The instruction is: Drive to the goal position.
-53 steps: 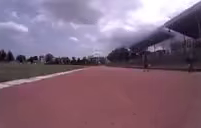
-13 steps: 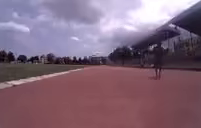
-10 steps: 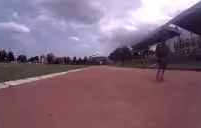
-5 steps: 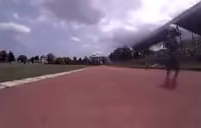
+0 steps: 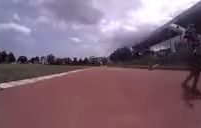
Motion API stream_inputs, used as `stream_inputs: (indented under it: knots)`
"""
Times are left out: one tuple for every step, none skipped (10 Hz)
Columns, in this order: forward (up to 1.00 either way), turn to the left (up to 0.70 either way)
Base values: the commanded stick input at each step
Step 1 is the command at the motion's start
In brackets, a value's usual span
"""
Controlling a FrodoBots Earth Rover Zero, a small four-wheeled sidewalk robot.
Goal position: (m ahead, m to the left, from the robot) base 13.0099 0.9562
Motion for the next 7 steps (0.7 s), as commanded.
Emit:
stream_inputs:
  knots:
    - [0.45,0.0]
    - [0.45,0.0]
    - [0.45,0.0]
    - [0.45,0.0]
    - [0.45,0.0]
    - [0.45,0.0]
    - [0.45,0.0]
